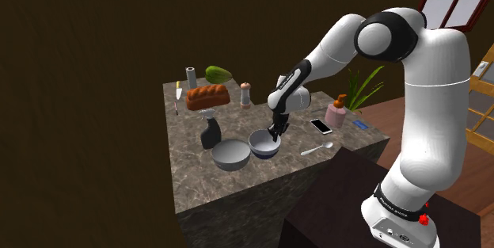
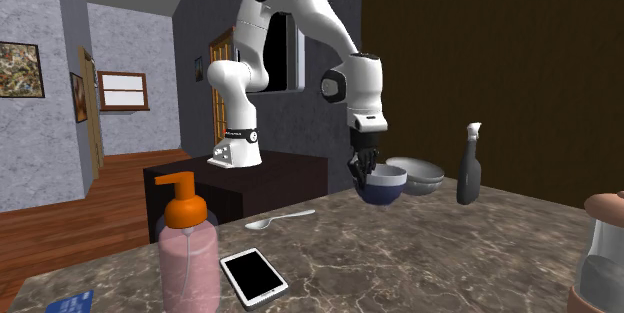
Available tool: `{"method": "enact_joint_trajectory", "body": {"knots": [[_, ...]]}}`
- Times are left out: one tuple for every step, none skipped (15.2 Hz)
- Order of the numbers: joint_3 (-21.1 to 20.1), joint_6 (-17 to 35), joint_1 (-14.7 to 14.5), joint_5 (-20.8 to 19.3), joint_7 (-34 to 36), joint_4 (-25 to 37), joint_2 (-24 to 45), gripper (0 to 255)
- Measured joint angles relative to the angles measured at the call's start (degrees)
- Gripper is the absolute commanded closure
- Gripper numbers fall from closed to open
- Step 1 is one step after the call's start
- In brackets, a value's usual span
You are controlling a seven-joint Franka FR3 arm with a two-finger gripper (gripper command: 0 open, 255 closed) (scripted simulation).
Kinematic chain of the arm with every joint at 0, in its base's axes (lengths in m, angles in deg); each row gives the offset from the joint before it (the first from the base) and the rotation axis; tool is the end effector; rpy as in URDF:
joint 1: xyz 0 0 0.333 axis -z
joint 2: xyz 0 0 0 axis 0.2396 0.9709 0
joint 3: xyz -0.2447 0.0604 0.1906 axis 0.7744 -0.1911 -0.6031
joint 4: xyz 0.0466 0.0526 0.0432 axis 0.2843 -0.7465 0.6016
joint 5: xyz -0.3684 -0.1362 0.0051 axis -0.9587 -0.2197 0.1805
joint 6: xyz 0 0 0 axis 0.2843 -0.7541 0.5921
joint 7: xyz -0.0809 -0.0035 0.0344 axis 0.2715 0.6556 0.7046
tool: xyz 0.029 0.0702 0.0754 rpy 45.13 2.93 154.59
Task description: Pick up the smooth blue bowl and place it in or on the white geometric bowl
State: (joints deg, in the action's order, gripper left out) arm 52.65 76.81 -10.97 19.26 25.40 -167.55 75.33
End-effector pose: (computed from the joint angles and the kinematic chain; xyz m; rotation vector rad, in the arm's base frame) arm 0.5156 -0.0687 0.1728 -2.9959 0.2788 0.0475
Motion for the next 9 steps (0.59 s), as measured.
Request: {"method": "enact_joint_trajectory", "body": {"knots": [[0.21, -0.69, -0.17, -0.34, 0.38, 0.10, -0.62, 255], [0.41, -1.36, -0.38, -0.69, 0.79, -0.11, -1.51, 255], [0.58, -1.94, -0.49, -0.97, 1.06, -0.14, -2.14, 255], [0.72, -2.47, -0.61, -1.24, 1.34, -0.23, -2.78, 255], [0.89, -3.06, -0.65, -1.51, 1.53, -0.32, -3.46, 255], [1.09, -3.80, -0.74, -1.86, 1.83, -0.33, -4.22, 255], [1.23, -4.46, -0.86, -2.17, 2.17, -0.25, -4.83, 255], [1.40, -5.08, -0.93, -2.48, 2.41, -0.49, -5.71, 255], [1.53, -5.69, -1.03, -2.78, 2.71, -0.56, -6.42, 255]]}}
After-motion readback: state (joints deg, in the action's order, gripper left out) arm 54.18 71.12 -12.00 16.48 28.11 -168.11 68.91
